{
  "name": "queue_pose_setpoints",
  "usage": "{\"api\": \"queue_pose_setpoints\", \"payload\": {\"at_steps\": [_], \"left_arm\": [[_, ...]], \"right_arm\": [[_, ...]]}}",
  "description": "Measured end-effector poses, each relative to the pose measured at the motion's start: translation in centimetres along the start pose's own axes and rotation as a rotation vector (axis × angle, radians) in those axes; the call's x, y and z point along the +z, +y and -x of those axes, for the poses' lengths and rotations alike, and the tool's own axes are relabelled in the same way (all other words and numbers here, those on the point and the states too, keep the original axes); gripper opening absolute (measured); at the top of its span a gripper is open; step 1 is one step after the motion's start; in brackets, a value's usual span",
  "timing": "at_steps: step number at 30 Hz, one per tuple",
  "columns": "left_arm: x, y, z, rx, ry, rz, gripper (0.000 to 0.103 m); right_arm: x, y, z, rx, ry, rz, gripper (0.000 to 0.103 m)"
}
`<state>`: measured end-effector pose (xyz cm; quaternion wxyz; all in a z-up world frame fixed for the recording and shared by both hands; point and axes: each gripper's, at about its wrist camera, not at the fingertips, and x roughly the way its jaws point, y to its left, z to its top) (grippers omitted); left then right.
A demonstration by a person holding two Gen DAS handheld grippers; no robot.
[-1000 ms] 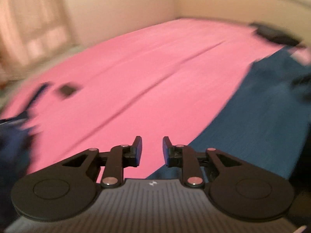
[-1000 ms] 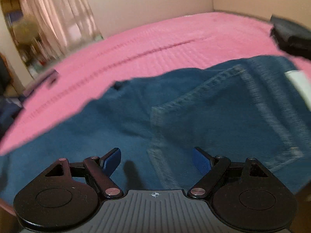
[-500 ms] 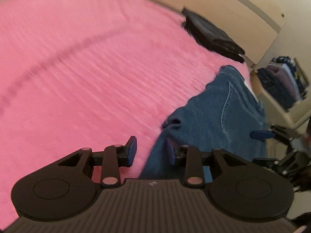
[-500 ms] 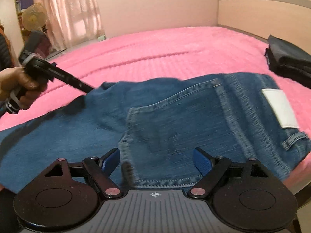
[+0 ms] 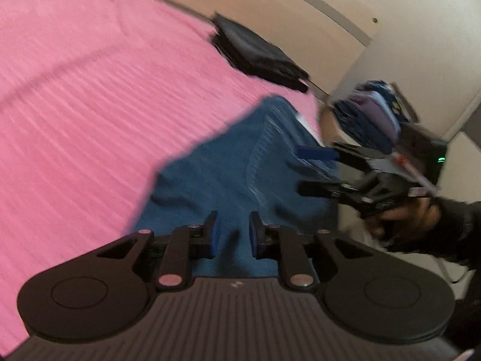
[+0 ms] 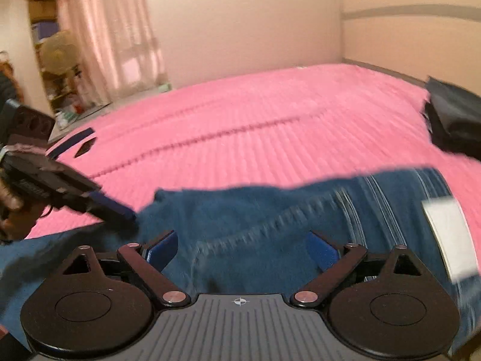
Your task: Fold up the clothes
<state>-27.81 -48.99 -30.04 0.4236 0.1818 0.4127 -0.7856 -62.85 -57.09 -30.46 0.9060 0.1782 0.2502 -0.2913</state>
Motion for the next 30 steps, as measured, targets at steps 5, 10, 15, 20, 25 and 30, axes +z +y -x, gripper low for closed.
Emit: {"api": "queue_pose_setpoints", "payload": {"at_steps": [5, 10, 15, 20, 25, 30], "left_arm": [[0.6, 3.7, 0.3, 0.037, 0.048, 0.118, 0.040], [-1.6, 5.4, -0.1, -0.053, 0.133, 0.207, 0.039], [-1.7, 3.3, 1.7, -0.027, 0.042, 0.110, 0.018], [-2.6, 0.1, 3.8, 0.026, -0.025, -0.064, 0.011], [-3.4, -3.0, 4.7, 0.007, -0.045, -0.214, 0.014], [-2.9, -2.7, 5.2, -0.065, -0.035, -0.223, 0.021]], "right_arm": [[2.0, 1.5, -1.3, 0.064, 0.018, 0.119, 0.101], [1.5, 5.5, -2.9, 0.090, 0.024, 0.412, 0.103], [0.8, 9.7, -4.4, 0.109, 0.025, 0.720, 0.103], [-0.5, 12.5, -5.8, 0.104, 0.050, 0.950, 0.059], [-1.6, 11.6, -5.0, 0.086, 0.039, 0.926, 0.000], [-3.3, 10.7, -2.4, 0.080, 0.015, 0.875, 0.000]]}}
